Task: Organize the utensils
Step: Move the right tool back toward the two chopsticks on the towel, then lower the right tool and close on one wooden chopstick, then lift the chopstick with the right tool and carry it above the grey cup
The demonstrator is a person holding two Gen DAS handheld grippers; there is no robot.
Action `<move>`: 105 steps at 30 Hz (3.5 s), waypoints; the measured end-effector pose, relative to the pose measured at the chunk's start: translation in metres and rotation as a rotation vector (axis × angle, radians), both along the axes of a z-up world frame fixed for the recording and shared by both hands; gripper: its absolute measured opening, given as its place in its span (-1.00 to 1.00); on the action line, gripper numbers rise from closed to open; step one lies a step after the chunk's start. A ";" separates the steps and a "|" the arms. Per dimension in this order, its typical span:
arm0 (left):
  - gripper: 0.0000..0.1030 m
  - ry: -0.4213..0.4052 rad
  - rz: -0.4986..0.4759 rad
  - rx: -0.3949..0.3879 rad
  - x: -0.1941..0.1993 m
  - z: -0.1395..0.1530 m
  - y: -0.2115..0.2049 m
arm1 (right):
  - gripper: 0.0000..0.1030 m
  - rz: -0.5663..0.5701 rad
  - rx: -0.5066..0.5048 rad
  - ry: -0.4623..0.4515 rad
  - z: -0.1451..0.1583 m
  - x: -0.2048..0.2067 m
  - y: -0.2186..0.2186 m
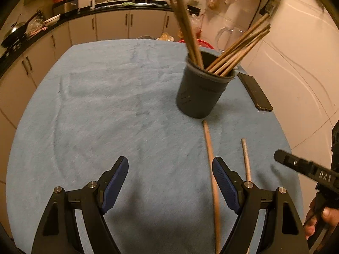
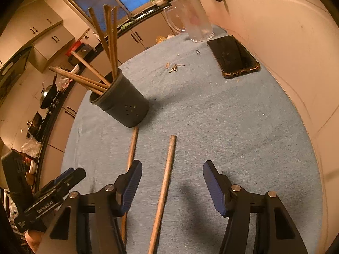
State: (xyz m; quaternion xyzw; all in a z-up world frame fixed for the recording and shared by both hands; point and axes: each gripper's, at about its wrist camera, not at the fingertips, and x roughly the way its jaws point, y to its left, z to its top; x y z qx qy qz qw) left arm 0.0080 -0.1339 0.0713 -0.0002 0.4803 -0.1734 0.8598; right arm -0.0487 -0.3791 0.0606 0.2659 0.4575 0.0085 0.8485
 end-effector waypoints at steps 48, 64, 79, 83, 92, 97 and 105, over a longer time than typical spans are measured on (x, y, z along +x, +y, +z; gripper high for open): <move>-0.86 0.236 -0.146 0.048 0.097 -0.042 -0.055 | -0.81 0.159 -0.233 0.155 -0.034 0.087 0.038; -0.87 0.004 -0.049 -0.117 0.015 0.053 0.003 | -0.84 0.148 -0.140 -0.188 0.077 0.017 0.047; -0.87 -0.222 -0.056 -0.173 -0.045 0.135 0.027 | -0.84 0.184 -0.185 -0.391 0.155 -0.051 0.071; -0.88 -0.268 -0.067 -0.174 -0.050 0.151 0.028 | -0.84 0.182 -0.192 -0.435 0.168 -0.059 0.069; -0.88 -0.327 -0.046 -0.157 -0.039 0.162 0.030 | -0.84 0.185 -0.231 -0.472 0.182 -0.053 0.064; -0.88 -0.336 -0.037 -0.145 -0.029 0.161 0.029 | -0.84 0.184 -0.240 -0.482 0.187 -0.049 0.061; -0.88 -0.353 -0.044 -0.113 -0.020 0.163 0.022 | -0.84 0.179 -0.259 -0.486 0.198 -0.041 0.058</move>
